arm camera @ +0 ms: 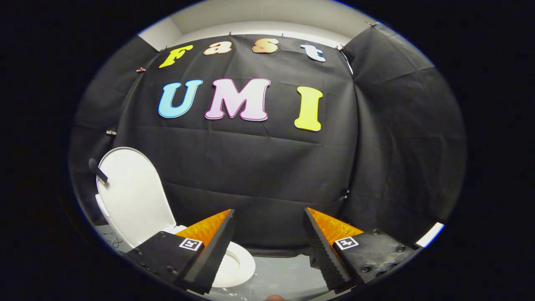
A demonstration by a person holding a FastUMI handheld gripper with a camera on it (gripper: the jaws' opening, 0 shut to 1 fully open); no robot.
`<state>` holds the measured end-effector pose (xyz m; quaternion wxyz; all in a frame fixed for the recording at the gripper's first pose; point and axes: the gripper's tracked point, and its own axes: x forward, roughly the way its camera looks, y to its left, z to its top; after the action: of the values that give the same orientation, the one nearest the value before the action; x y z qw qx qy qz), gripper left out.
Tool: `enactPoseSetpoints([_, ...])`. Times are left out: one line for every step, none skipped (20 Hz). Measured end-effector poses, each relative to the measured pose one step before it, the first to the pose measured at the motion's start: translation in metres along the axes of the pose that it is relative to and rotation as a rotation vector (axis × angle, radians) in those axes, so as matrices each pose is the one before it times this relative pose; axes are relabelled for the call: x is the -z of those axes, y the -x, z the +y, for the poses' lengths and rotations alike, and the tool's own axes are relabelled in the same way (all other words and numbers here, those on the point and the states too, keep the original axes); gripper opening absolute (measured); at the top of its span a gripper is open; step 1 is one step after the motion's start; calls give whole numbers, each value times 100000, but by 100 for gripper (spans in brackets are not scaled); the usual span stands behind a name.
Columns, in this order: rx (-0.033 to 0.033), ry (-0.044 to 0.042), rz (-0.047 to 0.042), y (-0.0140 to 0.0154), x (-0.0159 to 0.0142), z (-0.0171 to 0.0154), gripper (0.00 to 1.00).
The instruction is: Open the toilet lid.
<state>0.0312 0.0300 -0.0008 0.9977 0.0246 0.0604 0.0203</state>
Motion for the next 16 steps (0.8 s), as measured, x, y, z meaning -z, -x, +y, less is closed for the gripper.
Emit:
enactPoseSetpoints([795,-386,-1089,72,143,-456,99])
enactPoseSetpoints([674,-36,-902,-19,134,-282,99])
enactPoseSetpoints([636,548,-1122,-38,70,-302,99])
enactPoseSetpoints([558,575,-1005,-3,-24,-231,99])
enactPoseSetpoints([399,72,-1208,60,-157,-175,99])
enactPoseSetpoints([-273,-213,-337,54,-49,52,99])
enactPoseSetpoints([-716,-135,-159,67,110,201,99])
enactPoseSetpoints([-32,341,-200,-4,71,61,99])
enactPoseSetpoints([-236,479,153,-88,136,116,98])
enactPoseSetpoints([-925,220,456,36,180,227,98])
enactPoseSetpoints([-745,345,535,-59,247,315,99])
enactPoseSetpoints([-575,426,395,-39,143,336,99])
enactPoseSetpoints([-736,173,466,-21,84,358,99])
enactPoseSetpoints([-550,67,190,5,64,242,99])
enactPoseSetpoints([-326,245,358,-1,73,117,99])
enactPoseSetpoints([-433,227,449,-23,136,202,99])
